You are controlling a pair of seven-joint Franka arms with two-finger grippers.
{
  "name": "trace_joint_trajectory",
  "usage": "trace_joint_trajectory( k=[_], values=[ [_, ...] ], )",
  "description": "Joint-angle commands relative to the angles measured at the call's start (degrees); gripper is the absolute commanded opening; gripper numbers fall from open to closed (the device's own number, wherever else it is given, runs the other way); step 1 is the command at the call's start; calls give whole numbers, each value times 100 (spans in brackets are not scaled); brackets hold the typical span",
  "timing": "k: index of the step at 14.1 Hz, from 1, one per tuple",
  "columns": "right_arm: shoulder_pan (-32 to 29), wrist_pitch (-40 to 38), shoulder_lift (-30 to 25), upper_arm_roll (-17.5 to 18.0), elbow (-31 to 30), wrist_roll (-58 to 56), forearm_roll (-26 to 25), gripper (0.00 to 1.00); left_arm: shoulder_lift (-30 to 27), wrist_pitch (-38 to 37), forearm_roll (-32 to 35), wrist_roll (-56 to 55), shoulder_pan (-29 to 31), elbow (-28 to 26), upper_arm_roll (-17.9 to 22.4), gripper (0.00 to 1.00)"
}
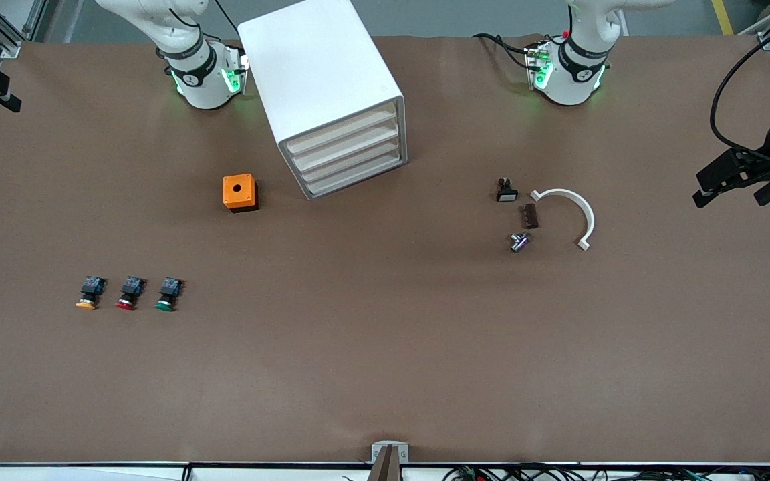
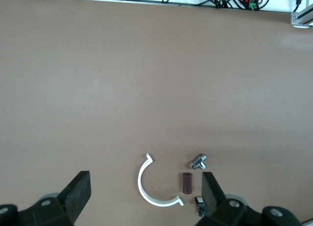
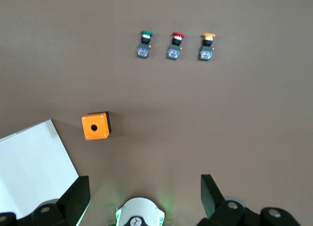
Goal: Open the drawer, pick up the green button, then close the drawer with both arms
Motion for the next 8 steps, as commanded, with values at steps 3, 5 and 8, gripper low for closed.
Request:
trace_joint_trajectory(
  k=[3,5,8],
  values=[
    [86,232,-262,-2,-131,455,144,100,-15,-334,28,117,36,67,-14,100],
    [95,231,-280,41,-131,520,144,100,3,-458,36,354,18,67,-14,100],
    [77,205,-280,15,-131,520,144,100,3,-458,176,381,19,67,-14,100]
  ],
)
